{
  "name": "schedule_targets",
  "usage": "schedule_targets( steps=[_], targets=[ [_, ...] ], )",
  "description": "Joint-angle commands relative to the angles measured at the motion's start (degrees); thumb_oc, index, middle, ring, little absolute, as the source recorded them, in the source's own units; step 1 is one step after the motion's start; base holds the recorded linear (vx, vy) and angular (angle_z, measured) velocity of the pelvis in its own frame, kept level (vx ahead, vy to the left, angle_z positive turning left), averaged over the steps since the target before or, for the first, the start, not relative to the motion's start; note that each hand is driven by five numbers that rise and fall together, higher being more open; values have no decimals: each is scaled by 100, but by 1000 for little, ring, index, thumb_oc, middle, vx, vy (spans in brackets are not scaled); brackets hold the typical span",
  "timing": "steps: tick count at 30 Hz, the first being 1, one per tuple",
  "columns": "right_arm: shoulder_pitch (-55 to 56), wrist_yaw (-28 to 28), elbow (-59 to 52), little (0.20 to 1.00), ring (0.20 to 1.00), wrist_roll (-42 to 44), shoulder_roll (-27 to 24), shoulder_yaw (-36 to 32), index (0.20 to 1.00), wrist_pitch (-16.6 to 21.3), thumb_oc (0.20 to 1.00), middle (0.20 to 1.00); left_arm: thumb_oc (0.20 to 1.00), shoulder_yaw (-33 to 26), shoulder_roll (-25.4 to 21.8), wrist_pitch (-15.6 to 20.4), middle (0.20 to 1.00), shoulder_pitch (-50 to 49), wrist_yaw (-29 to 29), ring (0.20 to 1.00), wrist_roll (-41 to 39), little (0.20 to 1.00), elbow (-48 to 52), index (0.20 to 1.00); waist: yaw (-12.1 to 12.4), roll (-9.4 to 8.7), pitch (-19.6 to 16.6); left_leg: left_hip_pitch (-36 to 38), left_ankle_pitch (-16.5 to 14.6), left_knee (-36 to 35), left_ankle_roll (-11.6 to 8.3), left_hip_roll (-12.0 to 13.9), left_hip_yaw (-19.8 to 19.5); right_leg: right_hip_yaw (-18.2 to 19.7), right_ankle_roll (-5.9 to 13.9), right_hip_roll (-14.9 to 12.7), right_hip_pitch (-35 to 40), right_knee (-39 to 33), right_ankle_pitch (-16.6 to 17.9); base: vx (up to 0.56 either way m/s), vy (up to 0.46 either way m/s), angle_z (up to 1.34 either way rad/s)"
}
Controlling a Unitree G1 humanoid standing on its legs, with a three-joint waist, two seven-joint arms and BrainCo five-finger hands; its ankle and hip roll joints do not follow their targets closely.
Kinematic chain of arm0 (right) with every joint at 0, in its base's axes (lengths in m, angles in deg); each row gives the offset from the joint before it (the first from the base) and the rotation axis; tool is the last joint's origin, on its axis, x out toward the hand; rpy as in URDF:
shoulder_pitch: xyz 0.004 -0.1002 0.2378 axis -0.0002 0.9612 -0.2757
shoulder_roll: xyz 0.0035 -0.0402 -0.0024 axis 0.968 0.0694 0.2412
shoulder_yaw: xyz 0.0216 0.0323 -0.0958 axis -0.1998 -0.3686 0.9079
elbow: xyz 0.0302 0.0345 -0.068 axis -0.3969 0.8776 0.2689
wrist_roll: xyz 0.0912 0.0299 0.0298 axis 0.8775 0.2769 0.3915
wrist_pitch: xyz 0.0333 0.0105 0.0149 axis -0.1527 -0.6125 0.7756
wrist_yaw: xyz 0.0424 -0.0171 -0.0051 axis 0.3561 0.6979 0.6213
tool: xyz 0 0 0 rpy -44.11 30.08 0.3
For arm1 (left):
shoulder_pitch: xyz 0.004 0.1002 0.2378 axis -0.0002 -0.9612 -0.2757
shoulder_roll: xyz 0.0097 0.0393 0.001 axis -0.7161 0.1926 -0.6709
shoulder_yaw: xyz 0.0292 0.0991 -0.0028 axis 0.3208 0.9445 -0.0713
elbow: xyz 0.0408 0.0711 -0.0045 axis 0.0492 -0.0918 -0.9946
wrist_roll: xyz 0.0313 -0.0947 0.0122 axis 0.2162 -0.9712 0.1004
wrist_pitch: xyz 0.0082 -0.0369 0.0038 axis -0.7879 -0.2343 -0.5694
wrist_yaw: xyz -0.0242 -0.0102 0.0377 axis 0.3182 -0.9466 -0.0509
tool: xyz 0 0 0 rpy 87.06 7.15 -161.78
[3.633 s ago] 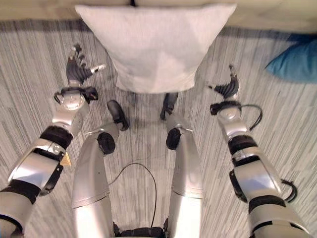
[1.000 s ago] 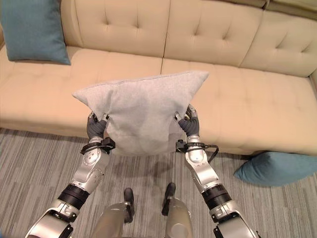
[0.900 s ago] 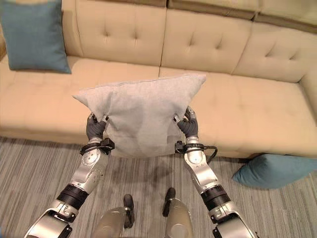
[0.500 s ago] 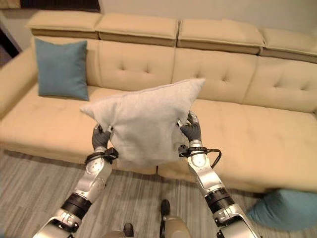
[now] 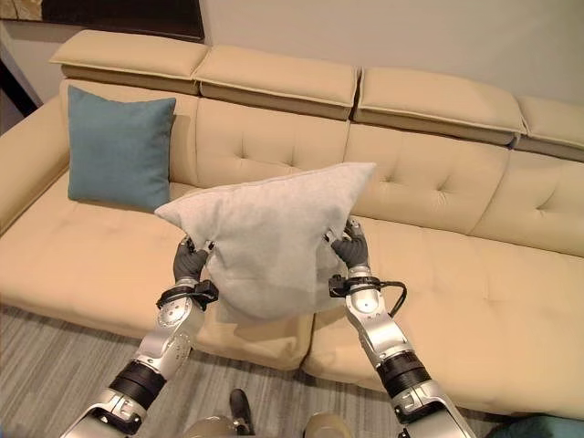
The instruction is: Pick up all the scattered cushions and arrange them neatly on the sofa.
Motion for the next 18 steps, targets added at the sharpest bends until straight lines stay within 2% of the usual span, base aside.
schedule_targets(
  steps=[1, 2, 3, 4, 5, 7, 8, 11, 12, 13, 14, 16, 17, 18],
  targets=[
    [-980, 433, -440, 200, 200, -255, 364, 607, 200, 573, 200, 200, 200, 488, 332, 406, 200, 606, 538, 200, 394, 200, 771, 200, 102, -24, -200, 32, -229, 363, -606, 368, -40, -291, 81, 449, 288, -2098, 1085, 228, 155, 17],
    [-1076, 459, -432, 200, 200, -245, 371, 641, 200, 582, 200, 200, 200, 422, 316, 412, 200, 594, 551, 200, 418, 200, 805, 200, 97, -8, -185, 181, -337, 317, -633, 344, 48, -698, 45, 315, 207, -2555, 1104, 342, 169, -53],
    [-1091, 481, -420, 200, 200, -254, 396, 663, 200, 590, 200, 200, 200, 381, 313, 403, 200, 573, 550, 200, 444, 200, 804, 200, 114, 1, -206, 305, -468, 269, -701, 329, 59, -974, 108, 241, 156, -2835, 1122, 279, -8, -96],
    [-1143, 483, -422, 200, 200, -262, 426, 704, 200, 588, 200, 200, 200, 311, 327, 398, 200, 507, 554, 200, 443, 200, 785, 200, 112, -8, -207, 414, -498, 235, -772, 359, 166, -1392, 160, 99, 112, -3327, 1318, 190, -63, -114],
    [-1132, 489, -442, 200, 200, -274, 435, 720, 200, 588, 200, 200, 200, 309, 338, 401, 200, 457, 567, 200, 450, 200, 781, 200, 90, -37, -198, 403, -453, 273, -748, 349, 229, -1475, 134, 49, 168, -3394, 1450, 140, -109, -75],
    [-1085, 521, -462, 200, 200, -319, 377, 717, 200, 581, 200, 200, 200, 340, 379, 416, 200, 382, 637, 200, 404, 200, 788, 200, 23, -75, -281, 440, -521, 316, -756, 317, 183, -1188, 126, 176, 247, -3461, 1464, 194, -104, -26],
    [-1107, 533, -442, 200, 200, -312, 325, 689, 200, 563, 200, 200, 200, 327, 429, 426, 200, 351, 723, 200, 355, 200, 771, 200, 15, -94, -377, 453, -646, 508, -806, 306, 192, -1215, 88, 226, 423, -3642, 1480, 201, -86, 6],
    [-1104, 523, -469, 200, 200, -307, 280, 671, 200, 565, 200, 200, 200, 353, 440, 410, 200, 355, 753, 200, 336, 200, 768, 200, -4, -118, -394, 386, -734, 830, -845, 340, 181, -1185, 38, 292, 561, -3756, 1432, 145, -136, -4],
    [-1003, 481, -538, 200, 200, -235, 153, 580, 200, 595, 200, 200, 200, 400, 470, 417, 200, 392, 851, 200, 161, 200, 719, 200, -41, -156, -343, 74, -406, 1985, -1246, 809, 148, -1222, -193, 439, 879, -3847, 1255, 145, -185, -4],
    [-1005, 466, -550, 200, 200, -216, 127, 580, 200, 599, 200, 200, 200, 414, 481, 416, 200, 410, 854, 200, 169, 200, 700, 200, -11, -143, -310, 39, -312, 2133, -1299, 823, 33, -1207, -256, 488, 962, -3856, 1190, 141, -184, 8],
    [-1008, 466, -550, 200, 200, -216, 128, 578, 200, 599, 200, 200, 200, 415, 480, 416, 200, 413, 854, 200, 169, 200, 699, 200, -17, -157, -321, 27, -287, 2110, -1292, 803, 33, -1210, -257, 473, 949, -3865, 1203, 47, -27, 5],
    [-964, 456, -568, 200, 200, -156, 95, 584, 200, 589, 200, 200, 200, 403, 505, 393, 200, 421, 776, 200, 154, 200, 697, 200, 25, -139, -297, -73, -271, 2098, -1265, 752, -283, -1108, -302, 551, 1004, -3852, 1090, 67, -6, -19],
    [-928, 470, -597, 200, 200, -130, 89, 579, 200, 580, 200, 200, 200, 386, 522, 380, 200, 405, 756, 200, 150, 200, 703, 200, 36, -137, -307, -108, -338, 1869, -1209, 729, -408, -1049, -271, 553, 1016, -3849, 1069, 141, 62, -38],
    [-895, 474, -569, 200, 200, -135, 64, 558, 200, 573, 200, 200, 200, 356, 524, 386, 200, 409, 716, 200, 188, 200, 722, 200, 64, -134, -344, -180, -396, 1232, -1125, 776, -618, -919, -205, 564, 1052, -3882, 1044, 119, 62, -30]
  ],
)
